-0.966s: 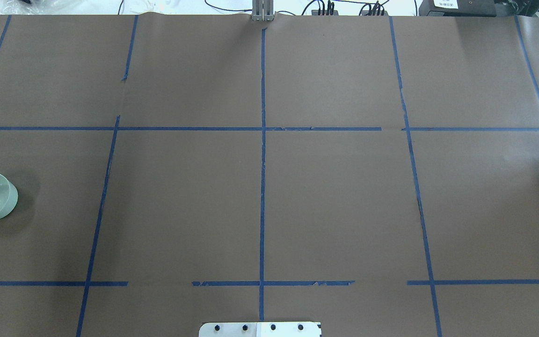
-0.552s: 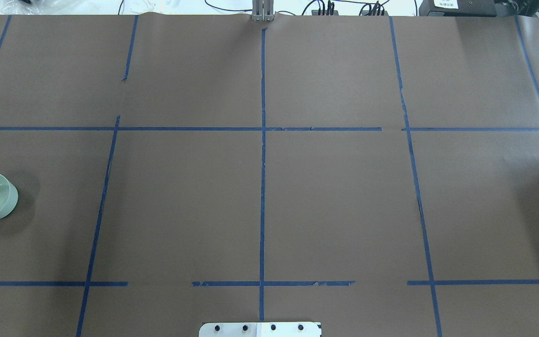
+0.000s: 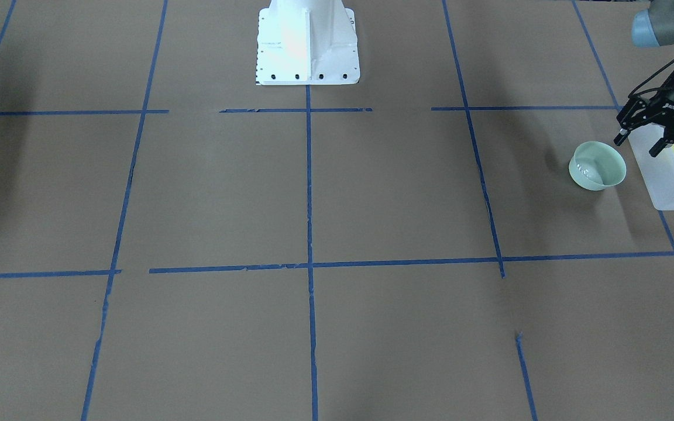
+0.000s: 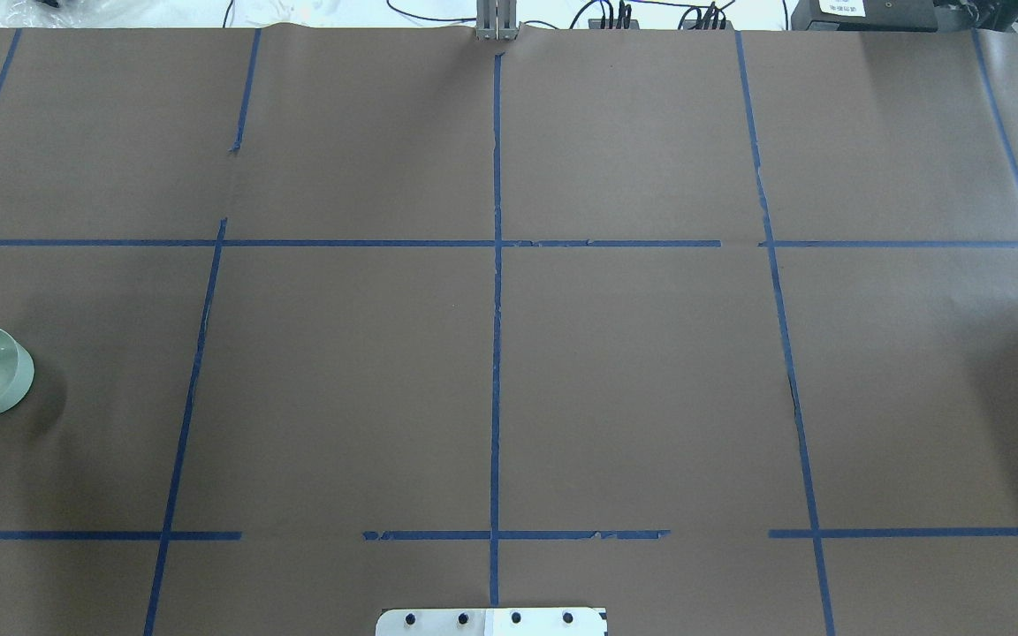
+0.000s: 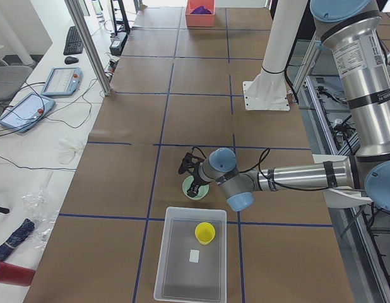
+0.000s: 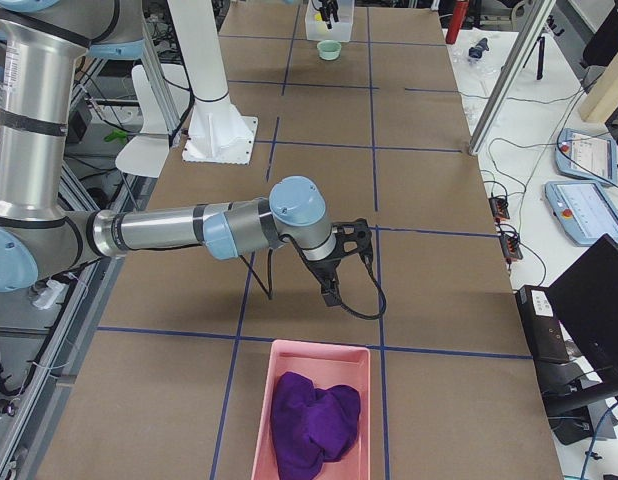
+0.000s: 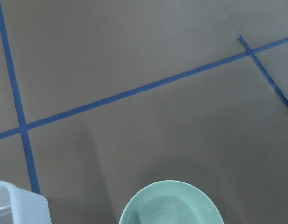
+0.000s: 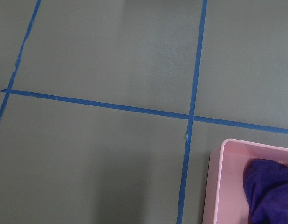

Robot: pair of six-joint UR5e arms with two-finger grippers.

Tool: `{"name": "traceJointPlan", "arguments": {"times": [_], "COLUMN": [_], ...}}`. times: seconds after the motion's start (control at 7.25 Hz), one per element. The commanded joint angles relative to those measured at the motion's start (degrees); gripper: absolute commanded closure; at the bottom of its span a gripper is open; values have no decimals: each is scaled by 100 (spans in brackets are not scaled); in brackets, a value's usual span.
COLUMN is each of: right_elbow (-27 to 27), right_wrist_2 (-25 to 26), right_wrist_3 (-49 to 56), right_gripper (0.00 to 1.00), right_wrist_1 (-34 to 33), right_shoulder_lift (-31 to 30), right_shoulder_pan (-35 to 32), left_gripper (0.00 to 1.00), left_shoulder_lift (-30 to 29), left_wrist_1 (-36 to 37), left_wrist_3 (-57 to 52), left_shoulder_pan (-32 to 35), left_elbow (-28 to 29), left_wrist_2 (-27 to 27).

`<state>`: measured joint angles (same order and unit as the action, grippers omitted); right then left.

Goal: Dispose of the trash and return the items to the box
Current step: 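Reach the left gripper to the pale green cup and grasp it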

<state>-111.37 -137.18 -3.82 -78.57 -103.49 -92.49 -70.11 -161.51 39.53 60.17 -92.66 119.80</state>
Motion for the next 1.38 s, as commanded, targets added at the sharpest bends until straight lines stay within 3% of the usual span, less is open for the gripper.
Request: {"name": "traceJointPlan", "arguments": {"times": [0.0, 0.69, 0.83, 0.97, 1.1, 1.24], "right_elbow": [2, 19, 19, 19, 19, 19], "right_wrist_2": [-2, 7, 7, 7, 7, -2], "right_wrist_3": [-5, 13, 22, 22, 22, 30], "right_gripper": [0, 0, 0, 0, 0, 0], "right_wrist_1": [288, 316, 316, 316, 316, 316], "right_shoulder_lift": [-170, -250, -268, -268, -268, -277], "right_shoulder_pan": [12, 12, 12, 12, 12, 12], "left_gripper": [29, 40, 49, 89, 100, 100], "left_shoulder_lift": [-203, -477, -478, -478, -486, -487], "left_wrist_1": [-223, -205, -214, -249, -249, -241], "left_wrist_3": [415, 530, 538, 565, 504, 486], "left_shoulder_pan": [-225, -593, -707, -717, -717, -709], "left_elbow": [466, 767, 785, 750, 724, 584], "left_wrist_2": [-290, -632, -738, -722, -739, -678]}}
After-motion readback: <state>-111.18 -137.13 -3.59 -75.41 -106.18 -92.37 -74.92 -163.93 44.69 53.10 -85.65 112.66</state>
